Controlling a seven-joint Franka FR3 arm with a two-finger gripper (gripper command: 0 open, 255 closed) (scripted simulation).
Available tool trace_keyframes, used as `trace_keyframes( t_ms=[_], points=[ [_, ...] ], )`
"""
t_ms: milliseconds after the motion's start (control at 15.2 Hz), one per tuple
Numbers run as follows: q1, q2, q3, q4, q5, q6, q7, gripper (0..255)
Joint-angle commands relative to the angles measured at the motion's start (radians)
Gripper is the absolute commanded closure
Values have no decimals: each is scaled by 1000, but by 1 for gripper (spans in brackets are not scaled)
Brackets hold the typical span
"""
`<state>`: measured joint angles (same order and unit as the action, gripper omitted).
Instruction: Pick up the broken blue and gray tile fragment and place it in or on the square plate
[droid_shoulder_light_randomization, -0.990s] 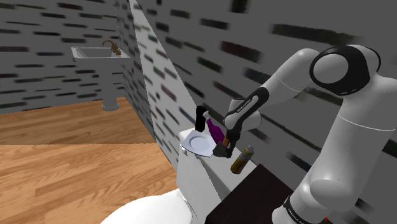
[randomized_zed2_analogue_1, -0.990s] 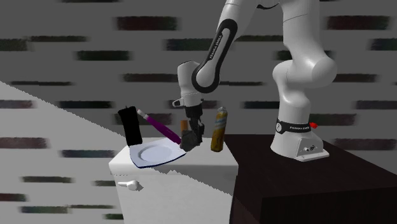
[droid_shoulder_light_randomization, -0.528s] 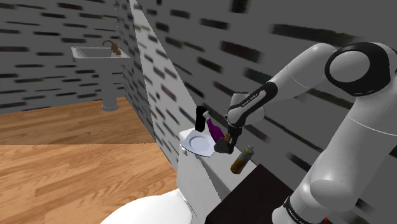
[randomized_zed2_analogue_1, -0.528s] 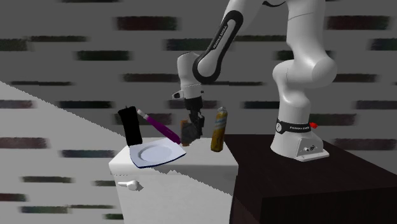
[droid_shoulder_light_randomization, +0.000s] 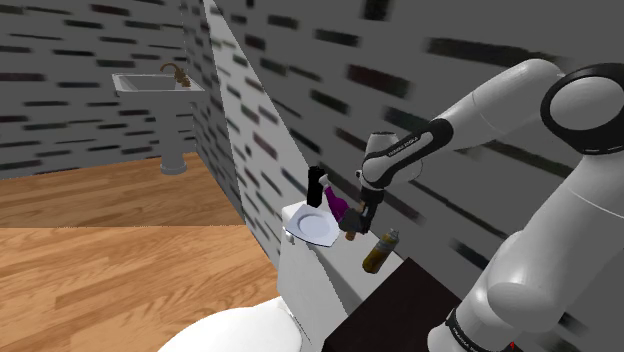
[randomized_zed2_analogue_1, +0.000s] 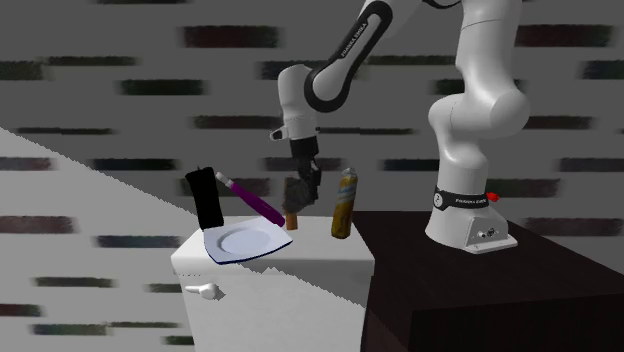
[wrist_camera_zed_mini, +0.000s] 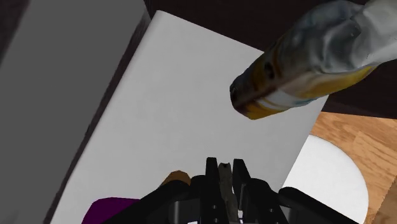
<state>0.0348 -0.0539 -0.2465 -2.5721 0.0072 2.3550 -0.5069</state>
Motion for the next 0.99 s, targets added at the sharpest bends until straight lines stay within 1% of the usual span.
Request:
trace_keyframes(
  t_ms=[0, 132, 462, 924],
  points=[
    [-1, -29, 0, 6, -10, -35, 8, 255],
    [-2, -45, 1, 11, -15, -55, 12, 255],
    [29, 126, 27, 211, 48, -88, 20, 255],
    [44, 363, 61, 533, 105, -178, 42, 255]
  ],
)
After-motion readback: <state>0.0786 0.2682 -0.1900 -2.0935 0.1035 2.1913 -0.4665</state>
